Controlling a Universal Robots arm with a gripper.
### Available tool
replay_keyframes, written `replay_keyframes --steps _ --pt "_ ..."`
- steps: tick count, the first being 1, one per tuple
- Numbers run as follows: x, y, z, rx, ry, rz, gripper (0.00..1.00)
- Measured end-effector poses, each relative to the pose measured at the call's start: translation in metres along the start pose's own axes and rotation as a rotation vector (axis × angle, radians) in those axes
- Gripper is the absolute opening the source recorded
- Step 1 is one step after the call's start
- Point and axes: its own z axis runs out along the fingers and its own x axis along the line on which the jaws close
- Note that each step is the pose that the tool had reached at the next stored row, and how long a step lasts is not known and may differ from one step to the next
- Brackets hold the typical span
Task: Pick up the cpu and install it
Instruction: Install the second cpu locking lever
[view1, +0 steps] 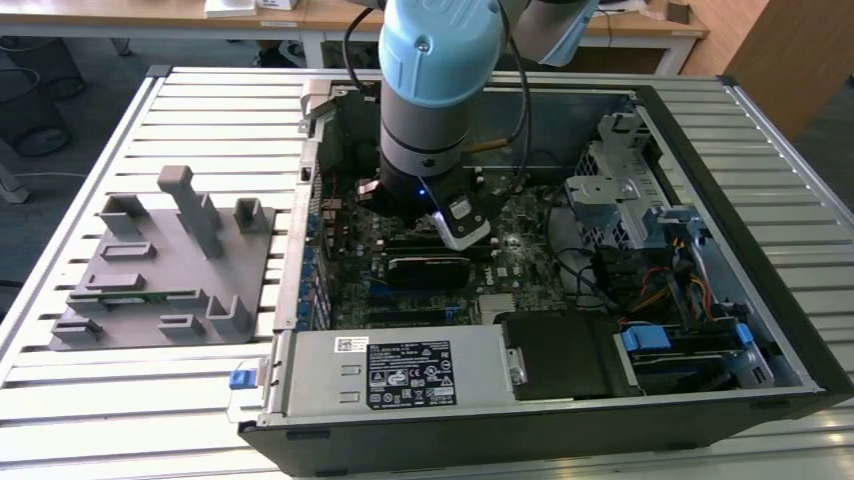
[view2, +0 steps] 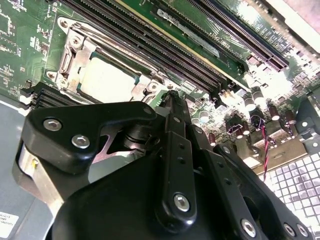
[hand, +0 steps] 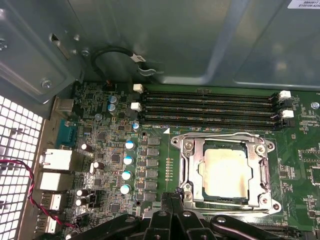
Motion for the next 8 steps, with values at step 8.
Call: replay_keyframes --steps 8 --pt "0.0005 0.0061 -0.019 -0.0002 -0.0001 0.0 0.11"
